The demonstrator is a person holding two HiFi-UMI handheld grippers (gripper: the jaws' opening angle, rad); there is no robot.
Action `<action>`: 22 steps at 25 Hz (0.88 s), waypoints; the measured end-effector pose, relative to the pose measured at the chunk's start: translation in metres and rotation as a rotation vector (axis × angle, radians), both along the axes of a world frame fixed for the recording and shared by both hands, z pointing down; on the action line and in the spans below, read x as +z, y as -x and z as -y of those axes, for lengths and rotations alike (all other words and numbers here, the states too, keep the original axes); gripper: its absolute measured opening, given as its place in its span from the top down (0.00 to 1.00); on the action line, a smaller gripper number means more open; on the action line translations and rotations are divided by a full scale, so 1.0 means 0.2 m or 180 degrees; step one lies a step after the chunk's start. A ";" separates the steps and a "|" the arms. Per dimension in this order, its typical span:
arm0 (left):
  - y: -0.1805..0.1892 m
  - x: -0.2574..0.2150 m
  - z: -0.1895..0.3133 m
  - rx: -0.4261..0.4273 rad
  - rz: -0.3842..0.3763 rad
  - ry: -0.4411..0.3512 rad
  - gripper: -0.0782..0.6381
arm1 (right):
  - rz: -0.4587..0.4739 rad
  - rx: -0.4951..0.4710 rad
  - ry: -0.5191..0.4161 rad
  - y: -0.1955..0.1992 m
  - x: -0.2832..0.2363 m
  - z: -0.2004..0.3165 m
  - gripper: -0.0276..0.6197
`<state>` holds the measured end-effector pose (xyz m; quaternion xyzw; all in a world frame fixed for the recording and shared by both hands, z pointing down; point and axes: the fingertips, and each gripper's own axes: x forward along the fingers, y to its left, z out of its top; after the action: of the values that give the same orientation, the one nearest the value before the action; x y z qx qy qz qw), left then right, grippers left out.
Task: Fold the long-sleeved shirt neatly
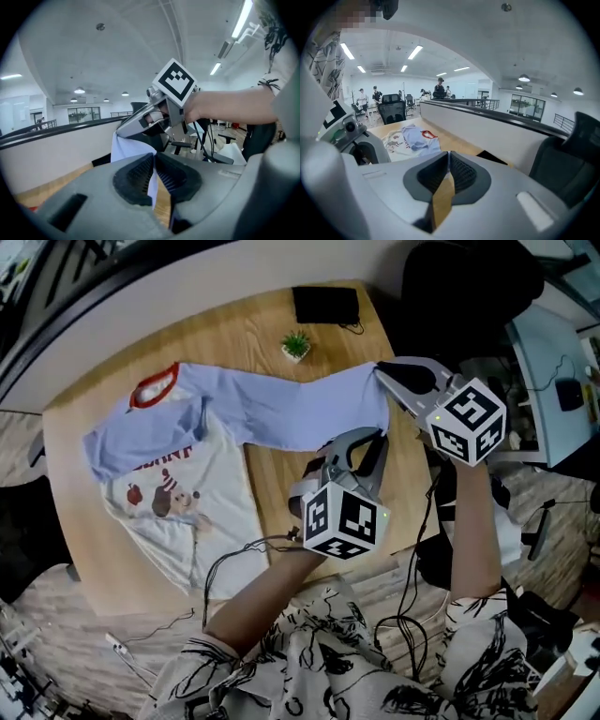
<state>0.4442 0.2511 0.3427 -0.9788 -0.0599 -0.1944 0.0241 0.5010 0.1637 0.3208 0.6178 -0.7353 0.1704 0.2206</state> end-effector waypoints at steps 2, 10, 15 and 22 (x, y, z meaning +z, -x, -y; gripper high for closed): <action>0.03 -0.09 0.10 -0.0148 -0.0095 0.0034 0.85 | -0.0088 -0.0127 -0.0018 0.05 -0.09 0.11 0.91; 0.40 -0.37 0.59 -0.0775 -0.0408 0.0230 0.85 | -0.0020 -0.0598 -0.0158 0.50 -0.35 0.62 0.92; 0.73 -0.46 0.94 -0.1101 -0.0478 0.0213 0.85 | 0.0029 -0.0827 -0.0195 0.86 -0.43 0.96 0.92; 1.16 -0.51 1.33 -0.1536 -0.0470 0.0157 0.85 | 0.0179 -0.1202 -0.0244 1.34 -0.44 1.34 0.91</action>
<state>0.2128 -0.0155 0.2409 -0.9766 0.1726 -0.1209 -0.0425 0.2331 -0.1047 0.2321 0.4719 -0.8499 0.1150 0.2044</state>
